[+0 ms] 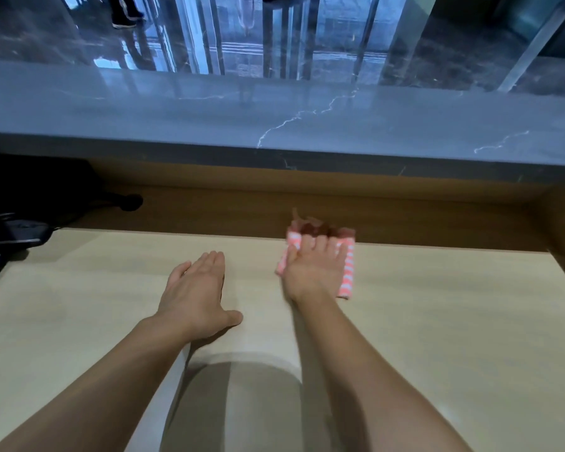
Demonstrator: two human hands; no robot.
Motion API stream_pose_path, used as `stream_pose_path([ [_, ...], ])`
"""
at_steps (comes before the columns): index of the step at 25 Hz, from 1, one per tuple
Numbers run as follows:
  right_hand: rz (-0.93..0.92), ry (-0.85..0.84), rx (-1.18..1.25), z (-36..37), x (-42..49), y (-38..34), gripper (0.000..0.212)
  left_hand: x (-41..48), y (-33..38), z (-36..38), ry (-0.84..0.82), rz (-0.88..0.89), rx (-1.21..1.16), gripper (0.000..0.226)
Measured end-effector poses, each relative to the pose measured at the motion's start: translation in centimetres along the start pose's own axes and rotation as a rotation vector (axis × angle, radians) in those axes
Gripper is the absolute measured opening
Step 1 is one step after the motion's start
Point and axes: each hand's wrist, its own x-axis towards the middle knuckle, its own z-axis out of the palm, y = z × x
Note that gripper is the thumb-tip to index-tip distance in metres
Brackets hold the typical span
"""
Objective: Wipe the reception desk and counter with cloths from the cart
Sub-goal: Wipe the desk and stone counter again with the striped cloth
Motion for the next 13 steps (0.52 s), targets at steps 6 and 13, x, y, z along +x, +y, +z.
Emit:
stream_pose_path([
  [6,-0.561,-0.121,0.006,0.2,-1.1,-5.2,0.054,1.2,-0.8,-0.2,-0.054,-0.005,0.042,0.088],
  [13,-0.296,-0.043,-0.06,-1.8,5.2,5.9,0.05,1.4,-0.5,-0.9,-0.141,-0.037,0.109,0.104],
])
